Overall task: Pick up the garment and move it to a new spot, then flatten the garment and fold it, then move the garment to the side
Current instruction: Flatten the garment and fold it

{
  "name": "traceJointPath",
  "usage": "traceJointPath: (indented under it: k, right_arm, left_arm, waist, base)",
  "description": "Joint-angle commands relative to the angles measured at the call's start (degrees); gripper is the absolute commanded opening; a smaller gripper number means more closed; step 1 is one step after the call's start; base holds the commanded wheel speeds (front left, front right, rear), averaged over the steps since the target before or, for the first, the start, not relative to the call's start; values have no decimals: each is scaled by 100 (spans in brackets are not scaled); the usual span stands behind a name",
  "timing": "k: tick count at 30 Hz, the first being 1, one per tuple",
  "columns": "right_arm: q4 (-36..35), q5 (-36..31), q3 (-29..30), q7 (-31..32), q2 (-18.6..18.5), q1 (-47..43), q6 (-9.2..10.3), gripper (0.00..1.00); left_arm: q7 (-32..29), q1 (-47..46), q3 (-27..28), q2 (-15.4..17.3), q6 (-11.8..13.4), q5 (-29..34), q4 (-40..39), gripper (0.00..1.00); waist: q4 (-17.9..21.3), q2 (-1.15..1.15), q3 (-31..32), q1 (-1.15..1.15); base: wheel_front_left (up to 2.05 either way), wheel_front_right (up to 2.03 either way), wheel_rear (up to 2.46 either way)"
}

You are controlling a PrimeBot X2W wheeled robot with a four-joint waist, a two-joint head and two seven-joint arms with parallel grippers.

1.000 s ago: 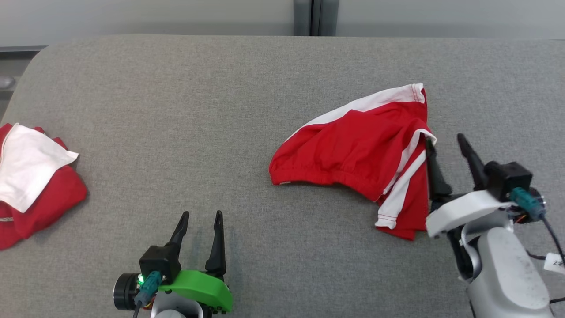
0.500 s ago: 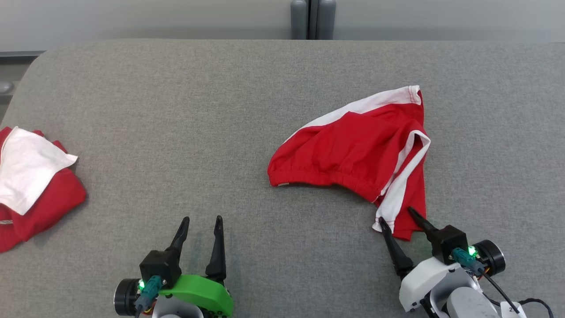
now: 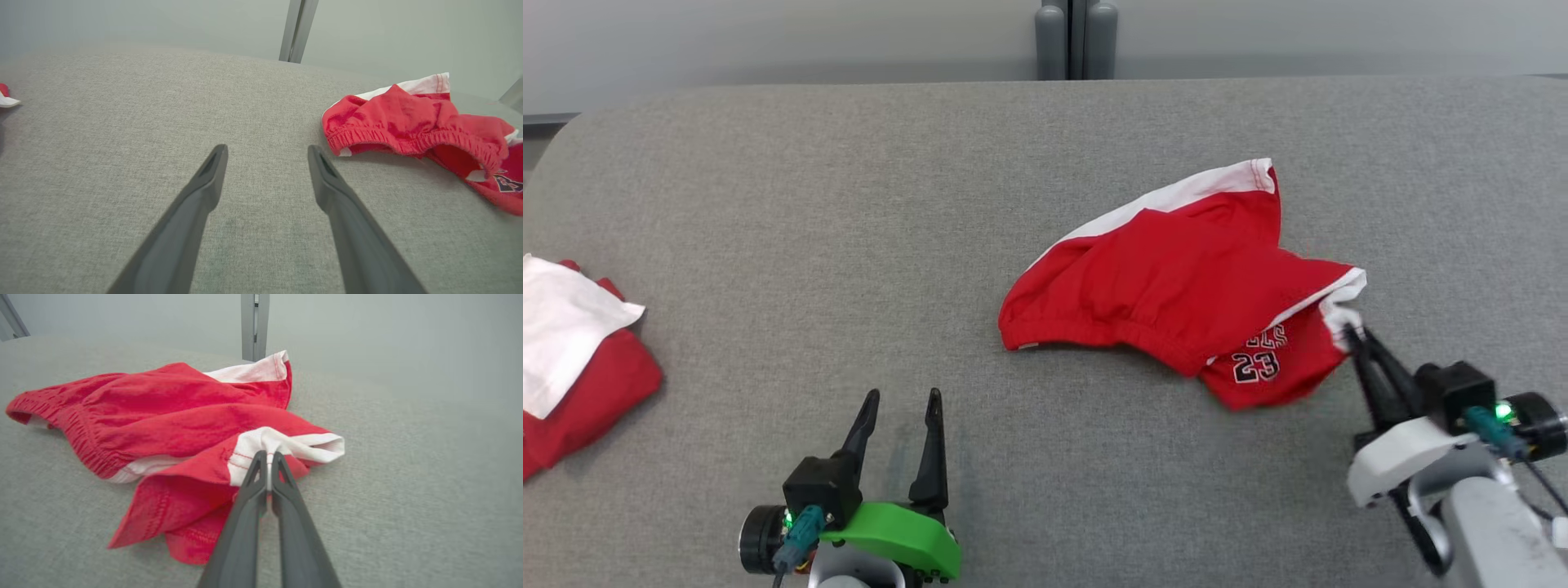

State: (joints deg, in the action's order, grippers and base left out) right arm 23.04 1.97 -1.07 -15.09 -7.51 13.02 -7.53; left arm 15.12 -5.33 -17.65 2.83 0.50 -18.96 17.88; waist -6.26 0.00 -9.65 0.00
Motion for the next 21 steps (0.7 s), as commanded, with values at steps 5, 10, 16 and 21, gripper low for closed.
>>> traceJointPath:
  k: [5, 10, 16, 21]
  right_arm:
    - [-389, -152, 702, -12, -773, 19, 8, 0]
    - [-586, -370, 1231, -12, -979, 56, 8, 100]
    - [-821, -463, 1474, -12, -517, -49, 8, 100]
    - [-983, -431, 1447, -12, -80, -101, 8, 100]
  left_arm:
    - [4, -95, -161, 16, -41, -56, -98, 100]
    - [4, -129, -267, 17, -81, 11, -115, 100]
    - [4, -252, -435, 18, -184, 15, -121, 100]
    - [4, -450, -842, 17, -459, -149, -50, 100]
  waist:
    - [271, 0, 56, 0]
    - [516, 0, 26, 0]
    - [730, 0, -86, 0]
    - [862, 0, -232, 0]
  base:
    - [0, 0, 0]
    - [0, 0, 0]
    - [0, 0, 0]
    - [0, 0, 0]
